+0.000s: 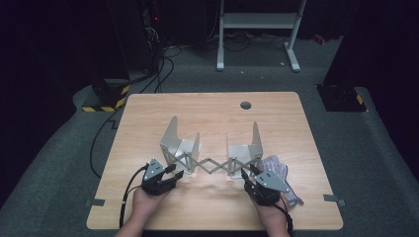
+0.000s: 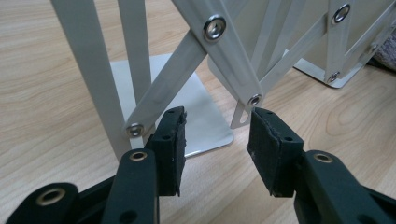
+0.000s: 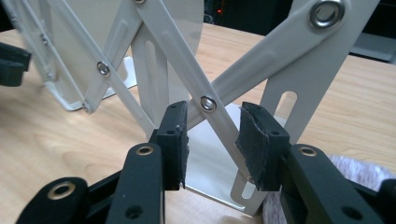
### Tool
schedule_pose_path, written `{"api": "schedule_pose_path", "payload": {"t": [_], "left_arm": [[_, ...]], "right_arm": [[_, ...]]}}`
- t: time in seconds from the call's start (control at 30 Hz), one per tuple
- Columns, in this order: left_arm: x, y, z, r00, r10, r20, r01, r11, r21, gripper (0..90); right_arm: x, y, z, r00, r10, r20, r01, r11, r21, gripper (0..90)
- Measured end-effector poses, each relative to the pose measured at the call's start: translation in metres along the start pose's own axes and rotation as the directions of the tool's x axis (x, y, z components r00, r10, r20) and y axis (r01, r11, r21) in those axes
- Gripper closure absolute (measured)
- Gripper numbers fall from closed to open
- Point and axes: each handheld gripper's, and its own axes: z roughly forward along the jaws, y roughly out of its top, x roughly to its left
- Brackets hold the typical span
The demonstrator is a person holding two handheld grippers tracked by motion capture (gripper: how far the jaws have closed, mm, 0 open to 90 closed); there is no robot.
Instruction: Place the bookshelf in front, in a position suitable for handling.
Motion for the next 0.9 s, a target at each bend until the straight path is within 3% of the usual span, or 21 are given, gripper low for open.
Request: {"api": "schedule_pose_path", "payload": {"t": [0.2, 0.47, 0.67, 0.77, 0.9], "left_arm": [[-0.001, 0.006, 0.010, 1.0000, 0.007, 0.000, -0.007, 0.9994, 0.033, 56.9], [-0.005, 0.017, 0.020, 0.9998, 0.021, 0.002, -0.021, 0.9991, 0.036, 58.7], [-0.005, 0.028, 0.035, 0.9993, 0.014, -0.034, -0.013, 0.9996, 0.026, 59.2], [-0.001, 0.033, 0.041, 0.9967, 0.005, -0.081, -0.003, 0.9998, 0.021, 59.1], [0.003, 0.034, 0.042, 0.9954, -0.005, -0.096, 0.007, 0.9998, 0.019, 57.8]], "right_arm": [[-0.005, 0.005, 0.011, 0.9991, -0.005, 0.041, 0.004, 1.000, 0.014, 61.6], [-0.015, 0.013, 0.028, 0.9955, -0.009, 0.094, 0.004, 0.999, 0.044, 60.0], [-0.021, 0.023, 0.046, 0.9916, -0.008, 0.129, -0.001, 0.998, 0.070, 59.3], [-0.020, 0.030, 0.059, 0.9893, 0.004, 0.146, -0.015, 0.997, 0.076, 58.9], [-0.014, 0.031, 0.065, 0.9919, -0.007, 0.127, -0.004, 0.997, 0.083, 58.9]]}}
